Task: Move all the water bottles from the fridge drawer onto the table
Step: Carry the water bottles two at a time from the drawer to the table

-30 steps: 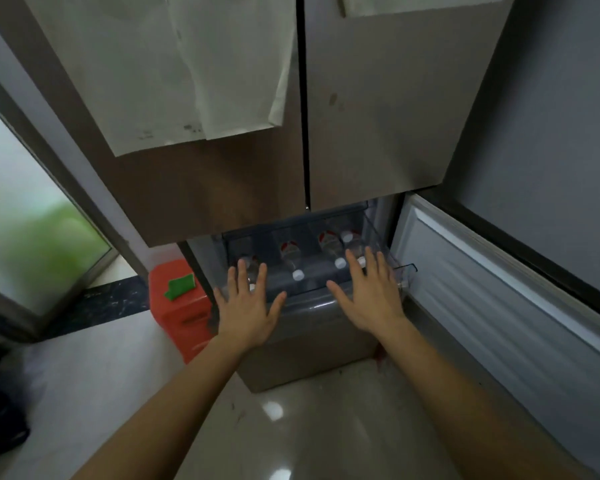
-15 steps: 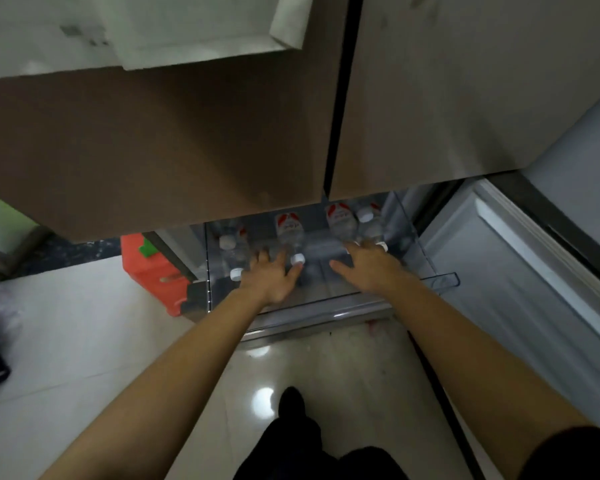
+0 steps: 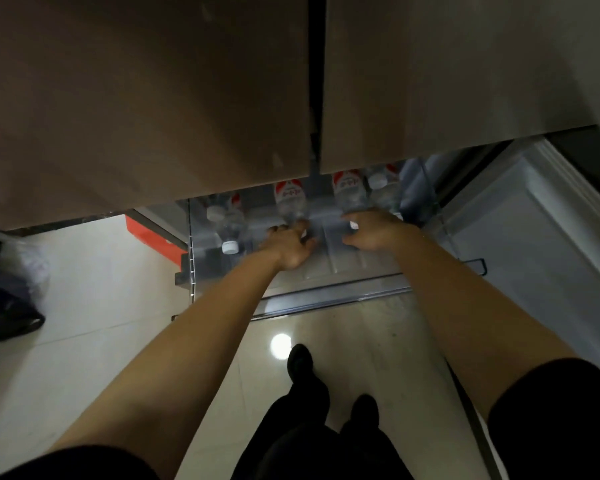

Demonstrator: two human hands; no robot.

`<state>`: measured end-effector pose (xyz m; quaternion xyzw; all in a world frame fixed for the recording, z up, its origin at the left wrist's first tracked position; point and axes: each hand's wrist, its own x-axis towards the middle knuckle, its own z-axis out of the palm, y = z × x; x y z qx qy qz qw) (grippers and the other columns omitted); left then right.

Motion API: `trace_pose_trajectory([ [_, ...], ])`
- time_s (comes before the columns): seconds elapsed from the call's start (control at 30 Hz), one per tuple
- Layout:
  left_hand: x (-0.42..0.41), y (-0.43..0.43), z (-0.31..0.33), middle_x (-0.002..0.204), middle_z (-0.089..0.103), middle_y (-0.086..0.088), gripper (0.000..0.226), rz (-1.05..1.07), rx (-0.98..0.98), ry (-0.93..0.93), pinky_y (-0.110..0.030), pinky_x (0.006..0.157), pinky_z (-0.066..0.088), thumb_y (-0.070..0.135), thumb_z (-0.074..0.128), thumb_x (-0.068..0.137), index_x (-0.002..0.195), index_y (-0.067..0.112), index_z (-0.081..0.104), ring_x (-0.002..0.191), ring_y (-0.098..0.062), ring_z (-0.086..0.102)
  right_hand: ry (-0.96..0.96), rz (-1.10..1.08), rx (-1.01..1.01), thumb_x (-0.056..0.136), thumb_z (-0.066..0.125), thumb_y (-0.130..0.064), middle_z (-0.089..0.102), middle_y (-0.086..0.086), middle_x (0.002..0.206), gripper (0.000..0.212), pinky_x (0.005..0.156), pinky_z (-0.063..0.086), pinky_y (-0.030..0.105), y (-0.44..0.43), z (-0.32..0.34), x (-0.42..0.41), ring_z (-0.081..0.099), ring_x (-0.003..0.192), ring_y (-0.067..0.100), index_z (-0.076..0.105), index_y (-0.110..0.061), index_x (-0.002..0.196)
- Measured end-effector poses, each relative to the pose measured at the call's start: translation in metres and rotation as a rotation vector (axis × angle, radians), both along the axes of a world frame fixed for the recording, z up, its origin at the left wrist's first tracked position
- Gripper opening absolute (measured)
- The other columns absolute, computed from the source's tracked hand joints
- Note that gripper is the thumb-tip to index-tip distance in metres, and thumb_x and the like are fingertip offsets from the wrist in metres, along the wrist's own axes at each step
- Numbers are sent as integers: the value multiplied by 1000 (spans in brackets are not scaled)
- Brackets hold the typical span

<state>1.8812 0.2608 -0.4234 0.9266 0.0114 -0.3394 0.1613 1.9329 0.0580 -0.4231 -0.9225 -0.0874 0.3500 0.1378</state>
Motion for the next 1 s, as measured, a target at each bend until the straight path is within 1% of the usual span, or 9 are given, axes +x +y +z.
trace_pose_trajectory([
  [0.13, -8, 0, 10, 156, 38, -13, 54, -40, 10, 39, -45, 112, 36, 53, 35, 102, 151, 31, 32, 138, -37, 41, 160, 90, 6, 97, 54, -33, 41, 8, 155, 57, 104, 44, 34, 6, 9, -19, 52, 128, 28, 38, -30, 152],
  [0.23, -19, 2, 20, 152, 44, -8, 45, -106, -1, 62, -40, 110, 39, 43, 39, 103, 145, 30, 44, 133, -30, 46, 152, 129, -24, 99, 52, -33, 44, 10, 152, 49, 103, 42, 34, 8, 25, -32, 51, 128, 30, 48, -26, 147],
  [0.33, -26, 3, 36, 149, 48, -6, 42, -100, -8, 63, -39, 110, 38, 44, 39, 103, 139, 28, 54, 133, -29, 47, 112, 94, 41, 98, 52, -34, 61, 8, 130, 33, 98, 49, 37, 11, 48, -41, 60, 105, 26, 66, -23, 126],
  [0.4, -34, 4, 45, 144, 53, -7, 38, -50, -33, 41, -40, 109, 40, 42, 45, 101, 133, 27, 59, 128, -28, 50, 83, 104, 69, 96, 55, -36, 63, 4, 122, 28, 90, 49, 34, 12, 60, -50, 59, 98, 24, 72, -28, 117],
  [0.5, -53, 6, 58, 135, 58, -11, 33, 62, -45, -77, -44, 105, 44, 38, 56, 95, 124, 25, 58, 120, -32, 54, 17, 96, 68, 94, 55, -39, 63, 6, 121, 25, 85, 50, 32, 13, 74, -66, 60, 98, 27, 73, -31, 108],
  [0.63, -77, 5, 83, 130, 53, -18, 48, 223, -18, -351, -45, 99, 46, 36, 70, 84, 126, 24, 50, 122, -39, 46, -132, 120, 140, 88, 63, -41, 64, 3, 118, 13, 77, 46, 31, 9, 93, -86, 62, 104, 29, 68, -41, 101],
  [0.77, -86, -2, 112, 122, 55, -16, 36, 378, -21, -637, -42, 91, 44, 39, 72, 83, 111, 26, 55, 120, -38, 45, -436, 73, 248, 83, 71, -40, 67, -1, 106, 30, 66, 37, 32, 7, 115, -92, 63, 98, 28, 52, -41, 106],
  [0.87, -97, -5, 118, 117, 55, -11, 26, 337, 19, -639, -42, 88, 47, 42, 66, 89, 106, 27, 56, 114, -34, 46, -409, -63, 289, 79, 69, -37, 65, -3, 93, 29, 66, 38, 30, 5, 126, -88, 63, 91, 28, 54, -43, 103],
  [1.0, -109, -1, 108, 124, 55, -10, 45, 378, -53, -662, -41, 93, 46, 39, 70, 88, 126, 21, 55, 117, -30, 46, -334, -128, 360, 75, 71, -39, 69, -4, 100, 31, 69, 43, 29, 7, 118, -103, 64, 96, 26, 60, -41, 104],
])
